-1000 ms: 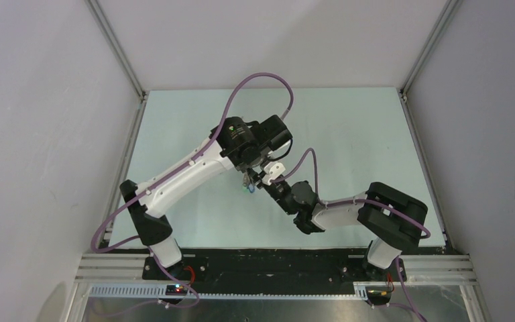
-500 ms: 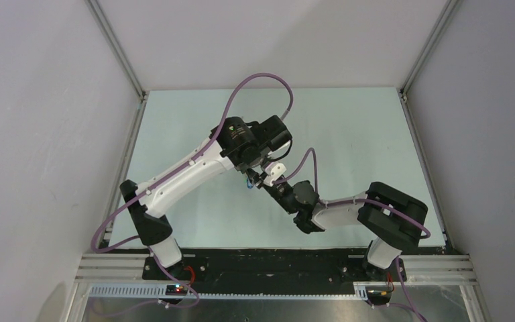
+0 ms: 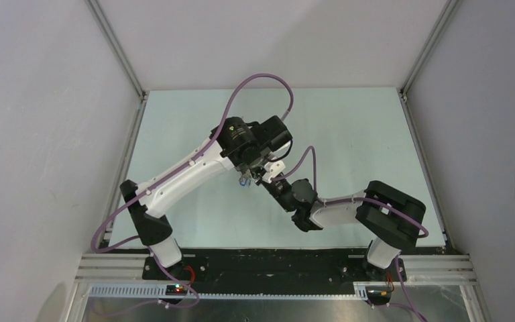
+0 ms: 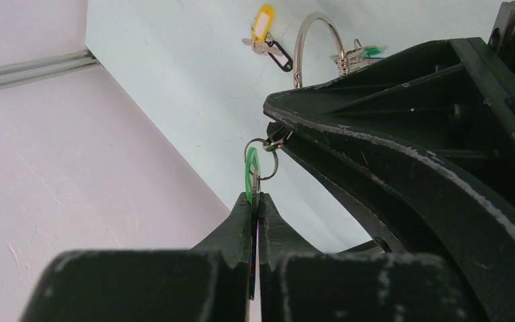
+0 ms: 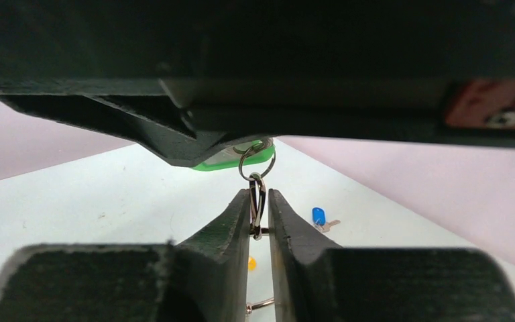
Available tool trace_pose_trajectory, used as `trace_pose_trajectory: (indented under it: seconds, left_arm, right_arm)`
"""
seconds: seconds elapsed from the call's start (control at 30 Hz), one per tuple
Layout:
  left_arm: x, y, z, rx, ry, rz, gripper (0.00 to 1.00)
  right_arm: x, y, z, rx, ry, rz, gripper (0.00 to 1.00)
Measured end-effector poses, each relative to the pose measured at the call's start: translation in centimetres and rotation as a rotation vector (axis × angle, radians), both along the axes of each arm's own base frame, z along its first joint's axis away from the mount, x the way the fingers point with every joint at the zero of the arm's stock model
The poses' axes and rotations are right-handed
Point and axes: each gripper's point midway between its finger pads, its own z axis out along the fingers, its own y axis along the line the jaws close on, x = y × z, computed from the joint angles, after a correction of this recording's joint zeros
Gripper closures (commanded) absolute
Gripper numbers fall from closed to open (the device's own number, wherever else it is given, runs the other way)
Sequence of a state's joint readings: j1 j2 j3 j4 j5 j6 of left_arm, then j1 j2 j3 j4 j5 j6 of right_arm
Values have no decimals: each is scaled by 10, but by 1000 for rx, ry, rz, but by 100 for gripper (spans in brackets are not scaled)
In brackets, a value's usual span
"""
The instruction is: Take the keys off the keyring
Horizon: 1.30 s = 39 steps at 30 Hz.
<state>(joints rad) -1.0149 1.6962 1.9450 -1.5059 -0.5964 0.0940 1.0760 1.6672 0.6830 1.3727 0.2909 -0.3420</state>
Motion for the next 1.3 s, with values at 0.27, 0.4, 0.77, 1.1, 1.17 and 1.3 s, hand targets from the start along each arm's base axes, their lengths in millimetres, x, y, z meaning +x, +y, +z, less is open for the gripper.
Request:
trace_pose_trajectory:
  seconds: [0.27,0.4,0.77,1.1,1.17,1.3]
  left_arm:
    - [0,0,0,1,-2,0,100]
    - [0,0,0,1,-2,0,100]
    - [-3,-1,-19,-42,61,-21,100]
    - [-16,-27,-28,-336,179,-125,100]
    - [-20,-32,-28,-385,201,-152,100]
    - [-28,-39,-32,-450,241,-198,100]
  right_arm:
    - [-1,0,-1,4,8,6,88]
    - [-5,-5,-1,12,18,16,93]
    - [-27,-22,2,24,80,152,100]
    - [-45,-44,3,28,199,372,100]
    - [-50,-48,4,35,211,398,100]
    - [-58,-54,6,49,235,450,100]
